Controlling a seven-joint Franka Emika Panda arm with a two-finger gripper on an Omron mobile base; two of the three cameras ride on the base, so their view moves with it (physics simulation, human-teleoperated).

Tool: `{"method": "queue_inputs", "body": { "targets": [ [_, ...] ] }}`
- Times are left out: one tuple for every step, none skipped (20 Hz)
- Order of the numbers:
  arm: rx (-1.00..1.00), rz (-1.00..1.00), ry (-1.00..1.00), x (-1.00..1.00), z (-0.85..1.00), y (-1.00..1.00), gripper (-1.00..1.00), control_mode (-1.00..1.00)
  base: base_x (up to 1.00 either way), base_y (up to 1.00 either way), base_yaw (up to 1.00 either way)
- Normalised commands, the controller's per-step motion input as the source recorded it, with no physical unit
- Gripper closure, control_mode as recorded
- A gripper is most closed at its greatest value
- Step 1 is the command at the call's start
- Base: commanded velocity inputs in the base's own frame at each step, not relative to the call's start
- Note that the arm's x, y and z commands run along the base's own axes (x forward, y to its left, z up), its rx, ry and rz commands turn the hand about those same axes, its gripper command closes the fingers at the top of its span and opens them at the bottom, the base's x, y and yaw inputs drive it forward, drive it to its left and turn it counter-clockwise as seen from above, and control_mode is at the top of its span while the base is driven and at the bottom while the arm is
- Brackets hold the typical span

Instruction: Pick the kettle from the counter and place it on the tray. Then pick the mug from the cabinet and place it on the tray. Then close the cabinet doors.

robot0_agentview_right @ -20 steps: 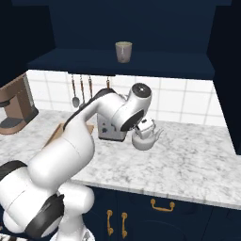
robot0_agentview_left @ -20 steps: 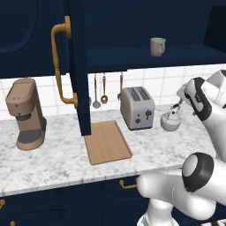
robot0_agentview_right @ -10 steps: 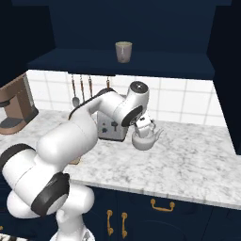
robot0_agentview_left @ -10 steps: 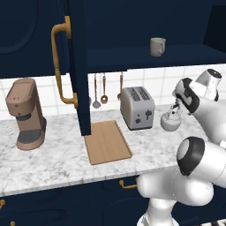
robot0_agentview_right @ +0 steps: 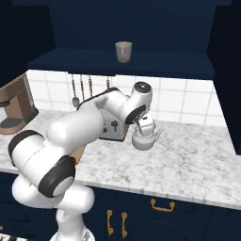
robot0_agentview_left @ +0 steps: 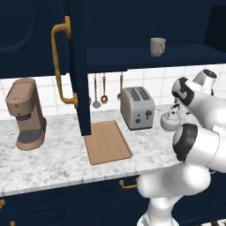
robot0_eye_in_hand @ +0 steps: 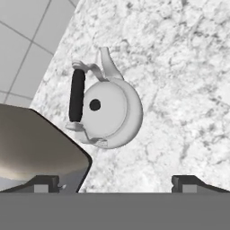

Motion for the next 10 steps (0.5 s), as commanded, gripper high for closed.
{"method": "queue_inputs", "body": {
  "targets": [
    [0.02, -0.02, 0.00, 0.33, -0.17, -0.10, -1.00, -1.00, 0.00, 0.00, 0.00],
    [0.03, -0.01, 0.00, 0.40, -0.13, -0.07, -1.00, -1.00, 0.00, 0.00, 0.00],
    [0.02, 0.00, 0.00, 0.47, -0.16, -0.08, -1.00, -1.00, 0.00, 0.00, 0.00],
    [0.02, 0.00, 0.00, 0.45, -0.16, -0.09, -1.00, -1.00, 0.00, 0.00, 0.00],
    [0.02, 0.00, 0.00, 0.43, -0.17, -0.11, -1.00, -1.00, 0.00, 0.00, 0.00],
    [0.00, 0.00, 0.00, 0.40, -0.15, -0.05, -1.00, -1.00, 0.00, 0.00, 0.00],
    [0.00, 0.00, 0.00, 0.30, -0.10, -0.09, -1.00, -1.00, 0.00, 0.00, 0.00],
    [0.00, 0.00, 0.00, 0.24, -0.07, -0.11, -1.00, -1.00, 0.00, 0.00, 0.00],
    [0.00, 0.00, 0.00, 0.26, -0.07, -0.05, -1.00, -1.00, 0.00, 0.00, 0.00],
    [0.00, 0.00, 0.00, 0.28, -0.09, -0.04, -1.00, -1.00, 0.00, 0.00, 0.00]
  ]
}}
